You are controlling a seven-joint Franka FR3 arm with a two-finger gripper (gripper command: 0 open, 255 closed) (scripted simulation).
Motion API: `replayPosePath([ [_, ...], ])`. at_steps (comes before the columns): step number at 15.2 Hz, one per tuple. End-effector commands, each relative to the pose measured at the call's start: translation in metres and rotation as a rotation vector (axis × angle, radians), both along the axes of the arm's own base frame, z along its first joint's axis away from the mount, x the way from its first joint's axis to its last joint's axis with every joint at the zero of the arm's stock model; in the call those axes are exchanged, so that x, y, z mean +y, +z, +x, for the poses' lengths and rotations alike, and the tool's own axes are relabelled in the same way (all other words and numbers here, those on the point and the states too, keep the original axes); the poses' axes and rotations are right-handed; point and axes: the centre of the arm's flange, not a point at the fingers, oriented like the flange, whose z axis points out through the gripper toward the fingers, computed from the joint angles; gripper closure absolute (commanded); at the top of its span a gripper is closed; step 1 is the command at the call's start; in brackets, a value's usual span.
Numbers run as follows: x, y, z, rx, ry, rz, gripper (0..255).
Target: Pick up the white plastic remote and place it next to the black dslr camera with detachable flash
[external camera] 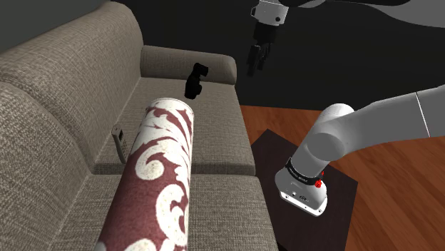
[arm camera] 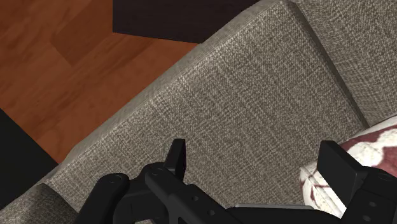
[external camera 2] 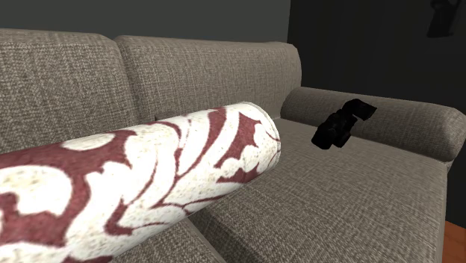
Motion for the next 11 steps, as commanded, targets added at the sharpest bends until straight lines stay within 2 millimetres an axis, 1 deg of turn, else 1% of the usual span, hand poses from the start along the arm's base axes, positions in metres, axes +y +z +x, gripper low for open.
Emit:
replayPosePath([
  [1, 0.000, 0.000, 0.000, 0.000, 0.000, 0.000, 0],
  [11, 0.104, -0.036, 0.070, -0.029, 0.140, 0.002, 0],
])
